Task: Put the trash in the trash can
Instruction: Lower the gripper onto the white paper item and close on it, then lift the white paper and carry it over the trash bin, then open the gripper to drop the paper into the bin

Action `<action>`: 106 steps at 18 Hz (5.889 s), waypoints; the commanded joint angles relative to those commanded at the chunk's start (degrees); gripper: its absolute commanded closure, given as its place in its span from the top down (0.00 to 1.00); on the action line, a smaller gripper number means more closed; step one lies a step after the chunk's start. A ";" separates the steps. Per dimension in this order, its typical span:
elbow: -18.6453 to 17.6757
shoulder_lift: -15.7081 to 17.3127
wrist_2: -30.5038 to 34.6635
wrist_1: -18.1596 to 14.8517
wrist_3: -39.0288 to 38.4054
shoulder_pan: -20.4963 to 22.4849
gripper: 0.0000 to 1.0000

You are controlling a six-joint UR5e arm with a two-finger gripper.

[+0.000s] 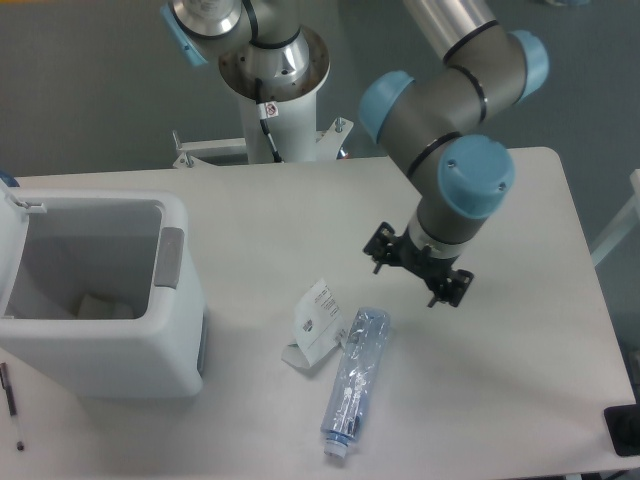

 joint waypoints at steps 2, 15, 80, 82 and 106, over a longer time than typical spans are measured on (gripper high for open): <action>-3.87 0.62 0.17 4.76 -2.46 -2.11 1.00; -6.52 0.53 0.62 6.53 -13.80 -8.44 1.00; 9.91 12.04 -21.44 17.35 -43.42 -7.56 0.04; 9.21 13.80 -21.53 17.35 -44.48 -9.93 0.04; 3.93 17.41 -27.51 17.61 -50.90 -17.59 0.58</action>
